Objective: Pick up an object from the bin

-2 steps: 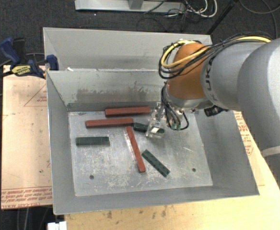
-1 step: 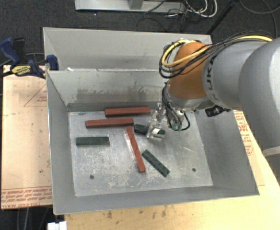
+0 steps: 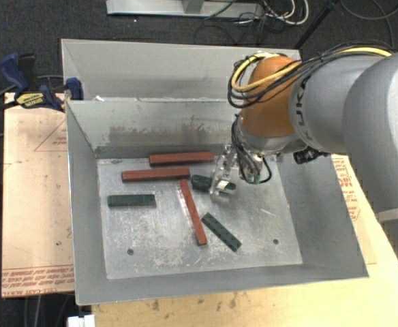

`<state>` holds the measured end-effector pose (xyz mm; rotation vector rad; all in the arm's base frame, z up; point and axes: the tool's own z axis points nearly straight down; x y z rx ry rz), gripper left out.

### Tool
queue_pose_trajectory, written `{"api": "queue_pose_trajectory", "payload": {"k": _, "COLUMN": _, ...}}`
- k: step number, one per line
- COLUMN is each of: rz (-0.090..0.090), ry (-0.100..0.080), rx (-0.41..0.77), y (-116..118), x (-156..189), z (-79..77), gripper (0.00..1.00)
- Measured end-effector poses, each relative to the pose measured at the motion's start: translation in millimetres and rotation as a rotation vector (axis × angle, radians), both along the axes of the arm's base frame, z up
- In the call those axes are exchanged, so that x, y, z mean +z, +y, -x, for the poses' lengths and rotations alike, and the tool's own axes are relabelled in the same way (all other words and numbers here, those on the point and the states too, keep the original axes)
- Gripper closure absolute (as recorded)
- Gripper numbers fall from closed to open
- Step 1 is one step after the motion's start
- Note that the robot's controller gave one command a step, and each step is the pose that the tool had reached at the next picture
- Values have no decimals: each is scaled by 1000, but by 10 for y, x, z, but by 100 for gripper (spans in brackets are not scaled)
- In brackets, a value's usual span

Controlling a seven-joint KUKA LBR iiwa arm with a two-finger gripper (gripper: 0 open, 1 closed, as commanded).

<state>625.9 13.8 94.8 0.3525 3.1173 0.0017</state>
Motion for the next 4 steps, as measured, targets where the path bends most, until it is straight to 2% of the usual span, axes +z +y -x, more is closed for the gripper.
{"api": "queue_pose_trajectory", "payload": {"k": 2, "rz": 0, "ry": 6, "rx": 0, "y": 0, "x": 162, "z": 10, "gripper": 100}}
{"api": "queue_pose_trajectory", "payload": {"k": 4, "rz": 0, "ry": -1, "rx": 1, "y": 1, "x": 469, "z": -7, "gripper": 100}}
